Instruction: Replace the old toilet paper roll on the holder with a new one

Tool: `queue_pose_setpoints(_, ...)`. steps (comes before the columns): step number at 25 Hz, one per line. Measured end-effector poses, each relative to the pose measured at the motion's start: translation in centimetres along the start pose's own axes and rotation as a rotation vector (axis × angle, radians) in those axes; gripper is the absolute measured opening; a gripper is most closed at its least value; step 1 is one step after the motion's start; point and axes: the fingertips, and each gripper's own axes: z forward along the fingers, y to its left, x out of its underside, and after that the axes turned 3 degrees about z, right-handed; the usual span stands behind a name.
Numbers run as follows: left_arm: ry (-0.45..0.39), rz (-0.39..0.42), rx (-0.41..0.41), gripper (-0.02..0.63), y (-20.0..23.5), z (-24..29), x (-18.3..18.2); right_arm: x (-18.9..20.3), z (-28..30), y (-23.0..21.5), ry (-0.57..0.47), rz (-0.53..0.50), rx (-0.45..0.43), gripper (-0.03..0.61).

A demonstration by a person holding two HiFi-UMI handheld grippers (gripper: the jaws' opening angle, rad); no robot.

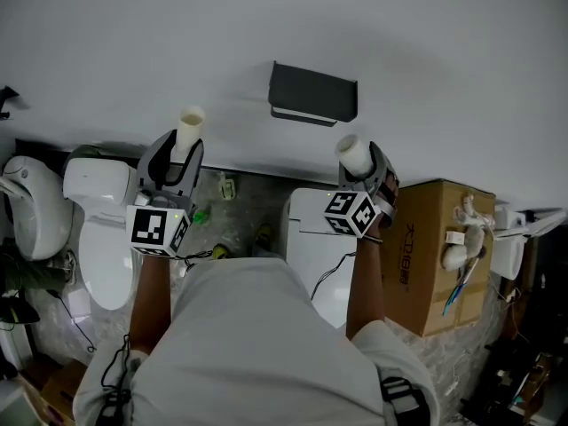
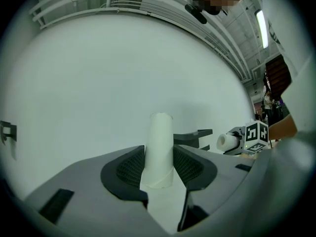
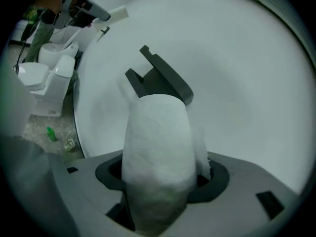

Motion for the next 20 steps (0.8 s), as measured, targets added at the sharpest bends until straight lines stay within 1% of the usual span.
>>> queue_pose_setpoints(2, 0.008, 0.005, -0.013, 0.199, 0.6, -0.4, 0.1, -0.7, 1.0, 0.2, 0.0, -0.083, 0.015, 0.307)
queue_pose_setpoints(4, 0.011, 0.005, -0.026, 0.199, 1.7, -1.4, 0.3, -1.7, 1.7, 0.5, 0.008, -0.143, 0.032, 0.307)
queue_pose_setpoints(9, 0.018, -0.001, -0.064, 0.2, 4.8, -3.4, 0.6, -3.7, 2.7, 0.7, 0.022, -0.233, 0.067, 0.307)
queue_pose_setpoints(12, 0.026, -0.014, -0.082, 0.2, 5.3, -3.9, 0.8, -4.3, 3.3, 0.9, 0.013, -0.288, 0.072, 0.305)
queue_pose_setpoints(16, 0.029, -0.011, -0.086, 0.201, 5.5, -4.0, 1.2, -4.5, 3.8, 1.0, 0.01, -0.295, 0.063, 0.305)
queue_pose_setpoints(20, 0.032, -0.014, -0.091, 0.201, 5.7, -4.0, 1.3, -5.1, 4.2, 1.2, -0.01, -0.322, 0.061, 0.305)
